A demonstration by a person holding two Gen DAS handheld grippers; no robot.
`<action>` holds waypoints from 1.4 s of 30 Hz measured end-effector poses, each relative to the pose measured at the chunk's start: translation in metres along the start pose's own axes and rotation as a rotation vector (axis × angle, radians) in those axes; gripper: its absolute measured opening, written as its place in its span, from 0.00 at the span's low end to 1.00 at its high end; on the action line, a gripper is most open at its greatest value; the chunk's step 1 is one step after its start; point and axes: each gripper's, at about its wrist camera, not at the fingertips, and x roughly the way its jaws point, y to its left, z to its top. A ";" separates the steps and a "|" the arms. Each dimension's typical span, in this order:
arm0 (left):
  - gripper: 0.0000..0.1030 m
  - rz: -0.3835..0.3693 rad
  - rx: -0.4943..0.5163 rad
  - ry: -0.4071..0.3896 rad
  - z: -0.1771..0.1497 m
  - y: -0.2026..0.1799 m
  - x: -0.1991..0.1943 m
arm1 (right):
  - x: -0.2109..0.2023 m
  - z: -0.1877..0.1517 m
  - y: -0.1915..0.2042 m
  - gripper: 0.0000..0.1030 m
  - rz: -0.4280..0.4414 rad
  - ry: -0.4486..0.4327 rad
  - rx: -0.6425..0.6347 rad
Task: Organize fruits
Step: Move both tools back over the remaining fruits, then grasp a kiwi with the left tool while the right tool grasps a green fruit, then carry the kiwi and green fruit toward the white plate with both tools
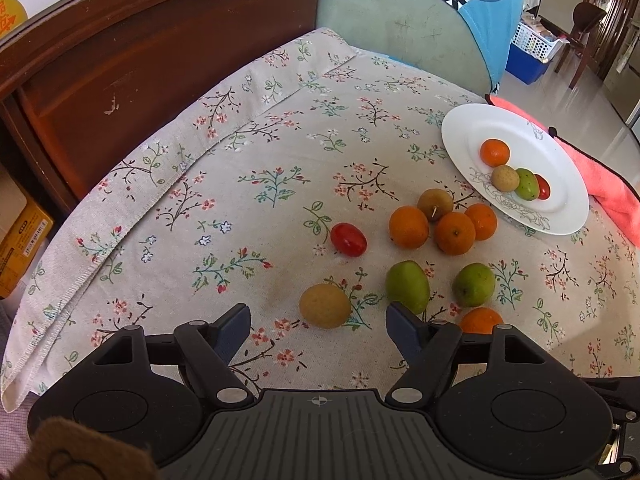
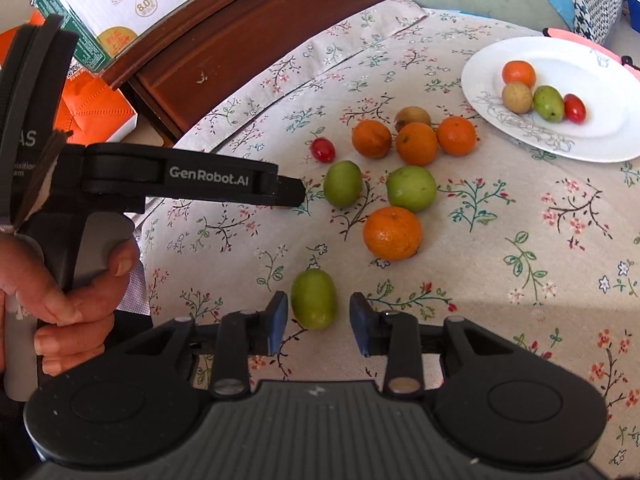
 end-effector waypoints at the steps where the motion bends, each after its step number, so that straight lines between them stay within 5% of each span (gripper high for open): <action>1: 0.71 0.011 0.008 0.004 0.000 -0.001 0.002 | 0.001 0.000 0.001 0.35 0.002 0.001 -0.003; 9: 0.67 0.032 0.029 0.007 -0.002 -0.004 0.012 | 0.007 -0.001 0.005 0.35 -0.009 -0.004 -0.037; 20: 0.28 0.028 0.109 -0.021 -0.005 -0.016 0.013 | 0.010 -0.004 0.012 0.26 -0.038 -0.022 -0.095; 42: 0.27 -0.085 0.032 -0.219 0.021 -0.025 -0.028 | -0.047 0.038 -0.023 0.26 -0.126 -0.239 0.029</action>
